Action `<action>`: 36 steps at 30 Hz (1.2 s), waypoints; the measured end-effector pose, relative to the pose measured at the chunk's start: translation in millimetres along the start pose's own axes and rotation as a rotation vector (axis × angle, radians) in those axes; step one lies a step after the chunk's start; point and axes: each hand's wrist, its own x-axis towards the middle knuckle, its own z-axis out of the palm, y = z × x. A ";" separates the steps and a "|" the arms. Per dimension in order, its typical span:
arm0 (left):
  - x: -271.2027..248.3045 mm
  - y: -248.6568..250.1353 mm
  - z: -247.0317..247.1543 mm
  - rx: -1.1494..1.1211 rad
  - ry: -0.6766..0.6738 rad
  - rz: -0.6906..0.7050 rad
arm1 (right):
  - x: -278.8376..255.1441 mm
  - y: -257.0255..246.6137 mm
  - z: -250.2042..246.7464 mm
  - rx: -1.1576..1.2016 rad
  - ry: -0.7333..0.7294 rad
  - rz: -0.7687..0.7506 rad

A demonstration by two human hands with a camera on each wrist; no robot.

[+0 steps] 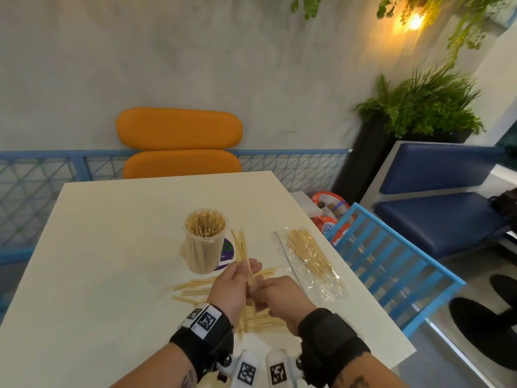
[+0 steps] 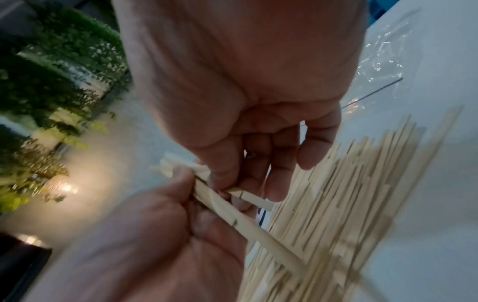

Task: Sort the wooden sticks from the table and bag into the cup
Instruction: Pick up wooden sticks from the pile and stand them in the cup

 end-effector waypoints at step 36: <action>10.8 50.1 -11.9 -0.349 -0.058 0.115 | -4.3 -0.7 8.3 0.044 -0.407 -0.166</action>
